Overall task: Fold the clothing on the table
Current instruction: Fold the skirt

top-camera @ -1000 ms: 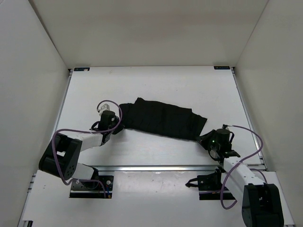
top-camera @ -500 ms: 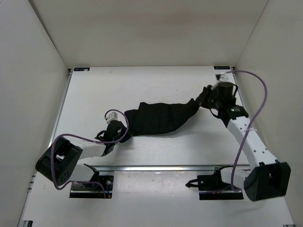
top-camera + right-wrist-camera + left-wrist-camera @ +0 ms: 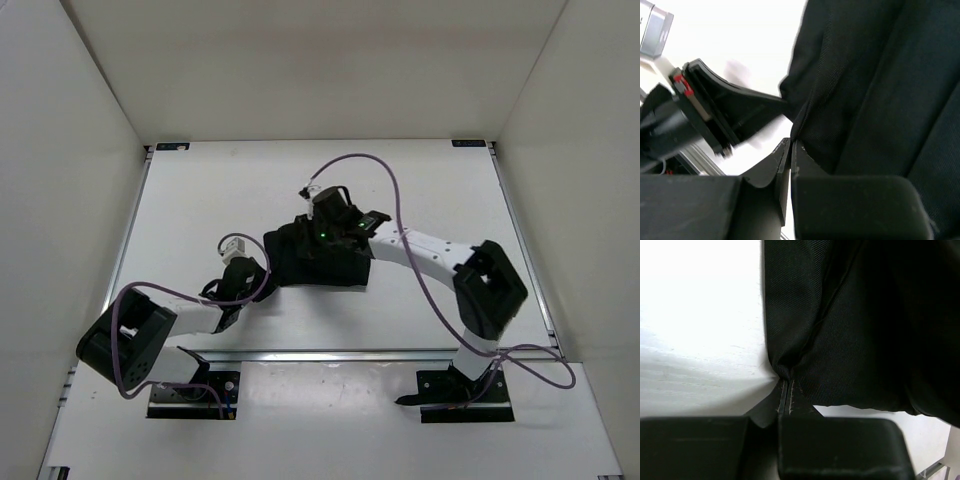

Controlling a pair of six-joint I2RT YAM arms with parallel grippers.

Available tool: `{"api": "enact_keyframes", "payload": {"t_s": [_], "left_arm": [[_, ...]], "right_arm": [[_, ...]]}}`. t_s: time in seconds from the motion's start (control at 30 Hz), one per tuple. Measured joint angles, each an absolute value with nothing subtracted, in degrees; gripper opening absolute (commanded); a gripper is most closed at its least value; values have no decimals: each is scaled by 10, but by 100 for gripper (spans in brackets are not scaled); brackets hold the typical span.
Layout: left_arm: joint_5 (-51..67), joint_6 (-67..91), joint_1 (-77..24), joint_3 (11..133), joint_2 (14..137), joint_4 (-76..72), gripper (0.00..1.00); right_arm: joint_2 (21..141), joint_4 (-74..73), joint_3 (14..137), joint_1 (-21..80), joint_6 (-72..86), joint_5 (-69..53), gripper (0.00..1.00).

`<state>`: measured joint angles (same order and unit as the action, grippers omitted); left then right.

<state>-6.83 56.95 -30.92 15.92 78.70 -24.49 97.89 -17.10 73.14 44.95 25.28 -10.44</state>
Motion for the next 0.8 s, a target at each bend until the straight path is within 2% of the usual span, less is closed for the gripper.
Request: {"api": "enact_keyframes", "payload": {"t_s": [0.4, 0.8], "left_arm": [[-69, 569, -301, 137, 770, -260, 0], [-69, 569, -301, 133, 769, -263, 0]], "right_arm": [[1127, -167, 833, 466, 259, -206, 0], [1156, -171, 877, 495, 259, -263, 0]]}}
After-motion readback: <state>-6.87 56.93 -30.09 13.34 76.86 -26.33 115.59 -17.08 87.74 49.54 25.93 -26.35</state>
